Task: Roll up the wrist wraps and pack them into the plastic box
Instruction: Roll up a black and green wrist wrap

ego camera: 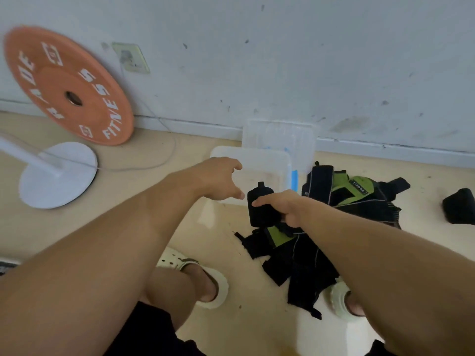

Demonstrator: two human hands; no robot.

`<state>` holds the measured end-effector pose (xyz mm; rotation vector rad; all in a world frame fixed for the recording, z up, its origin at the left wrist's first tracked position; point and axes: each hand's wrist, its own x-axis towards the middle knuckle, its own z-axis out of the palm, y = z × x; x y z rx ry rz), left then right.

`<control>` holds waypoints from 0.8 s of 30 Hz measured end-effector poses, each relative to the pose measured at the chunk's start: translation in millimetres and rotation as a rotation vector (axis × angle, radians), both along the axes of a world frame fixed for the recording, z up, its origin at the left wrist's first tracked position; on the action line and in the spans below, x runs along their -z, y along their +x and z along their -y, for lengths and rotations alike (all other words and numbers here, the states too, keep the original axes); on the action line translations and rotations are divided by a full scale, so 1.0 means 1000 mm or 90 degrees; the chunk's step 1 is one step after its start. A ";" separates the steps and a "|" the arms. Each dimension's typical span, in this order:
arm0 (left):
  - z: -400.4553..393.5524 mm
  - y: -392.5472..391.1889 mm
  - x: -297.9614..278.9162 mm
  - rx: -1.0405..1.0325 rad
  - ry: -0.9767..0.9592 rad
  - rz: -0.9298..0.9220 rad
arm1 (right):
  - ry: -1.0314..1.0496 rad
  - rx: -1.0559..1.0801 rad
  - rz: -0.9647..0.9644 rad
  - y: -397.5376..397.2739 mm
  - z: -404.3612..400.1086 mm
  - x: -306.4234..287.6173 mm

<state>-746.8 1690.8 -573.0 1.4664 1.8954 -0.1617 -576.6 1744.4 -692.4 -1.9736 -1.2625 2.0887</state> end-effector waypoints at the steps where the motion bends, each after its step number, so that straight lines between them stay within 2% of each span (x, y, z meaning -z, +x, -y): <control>1: 0.002 -0.006 0.005 -0.008 0.001 -0.001 | 0.000 -0.018 0.015 -0.007 0.003 0.007; 4: 0.008 -0.019 0.022 -0.031 -0.006 0.014 | -0.019 -0.064 0.046 -0.026 0.011 0.029; 6: 0.011 -0.024 0.034 -0.034 -0.053 0.033 | -0.036 -0.068 0.060 -0.037 0.015 0.048; 10: 0.011 -0.036 0.049 -0.028 -0.112 0.032 | -0.096 -0.018 0.039 -0.065 0.032 0.091; 16: -0.004 -0.045 0.045 -0.040 -0.073 0.020 | -0.089 0.087 0.009 -0.094 0.047 0.156; 21: -0.016 -0.044 0.042 -0.071 -0.008 0.035 | -0.076 0.086 -0.013 -0.104 0.040 0.187; 24: -0.020 -0.041 0.044 -0.072 -0.024 0.033 | -0.046 0.072 0.002 -0.101 0.035 0.197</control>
